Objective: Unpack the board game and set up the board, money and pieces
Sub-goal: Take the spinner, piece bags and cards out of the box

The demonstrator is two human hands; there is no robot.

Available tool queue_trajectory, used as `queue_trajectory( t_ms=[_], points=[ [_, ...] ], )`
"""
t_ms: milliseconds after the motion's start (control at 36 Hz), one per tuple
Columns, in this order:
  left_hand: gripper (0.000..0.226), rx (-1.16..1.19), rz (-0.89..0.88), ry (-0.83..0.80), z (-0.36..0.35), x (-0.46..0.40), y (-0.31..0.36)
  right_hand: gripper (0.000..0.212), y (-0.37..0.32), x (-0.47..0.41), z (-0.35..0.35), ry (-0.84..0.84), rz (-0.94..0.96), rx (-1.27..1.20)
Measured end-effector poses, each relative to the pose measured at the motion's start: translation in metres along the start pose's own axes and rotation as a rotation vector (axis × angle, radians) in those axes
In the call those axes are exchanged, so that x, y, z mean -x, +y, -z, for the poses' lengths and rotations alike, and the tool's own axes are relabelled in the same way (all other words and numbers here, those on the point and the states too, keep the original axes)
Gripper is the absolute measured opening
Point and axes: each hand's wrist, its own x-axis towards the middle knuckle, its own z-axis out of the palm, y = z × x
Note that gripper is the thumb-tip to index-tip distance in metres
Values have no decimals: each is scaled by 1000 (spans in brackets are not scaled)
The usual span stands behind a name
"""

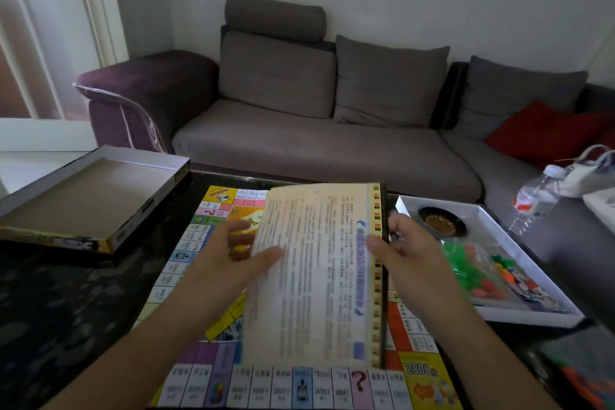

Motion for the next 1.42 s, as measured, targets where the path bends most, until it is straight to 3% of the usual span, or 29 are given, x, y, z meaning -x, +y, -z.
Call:
queue_trajectory(
  t_ms=[56, 111, 222, 361, 444, 500, 611, 694, 861, 972, 1083, 1139, 1194, 1333, 1417],
  points=[
    [66, -33, -59, -13, 9, -1, 5, 5, -2, 1, 7, -84, 47, 35],
    [76, -82, -96, -46, 20, -3, 8, 19, -4, 2, 13, -177, 104, 61],
    [63, -144, -112, -135, 35, -2, 14, 31, -5, 3, 22, -316, 132, 106],
    [59, -185, -260, -183, 33, 0, 16, 23, -4, 0, 25, -256, 92, 50],
    [34, -201, -333, -221, 29, 2, 20, 23, -3, 2, 23, -243, 87, 27],
    [21, -189, -311, -248, 28, 4, 25, 23, -2, 1, 23, -206, 78, 52],
    [17, -77, -208, -451, 37, 7, 25, 28, 0, -2, 25, -157, 47, 91],
    [20, -144, -171, -525, 40, 9, 23, 27, 1, -7, 29, -112, -6, 86],
    [21, -109, -162, -315, 43, 8, 25, 33, 11, -14, 42, -212, -190, -174],
    [22, 37, -187, -101, 53, 2, 26, 79, 17, -11, 61, -340, -214, -591],
    [19, 205, -156, 54, 61, -2, 27, 80, 21, -6, 75, -423, -199, -869],
    [17, 219, -149, 104, 61, -3, 27, 69, 25, -5, 70, -458, -207, -988],
    [14, 199, -142, 134, 58, -2, 28, 64, 23, -5, 45, -504, -179, -823],
    [14, 183, -131, 146, 56, 4, 32, 19, 3, 4, -17, -127, -184, -265],
    [13, 96, -96, 174, 63, 1, 28, 20, 13, 3, -42, -56, -299, 110]
  ],
)
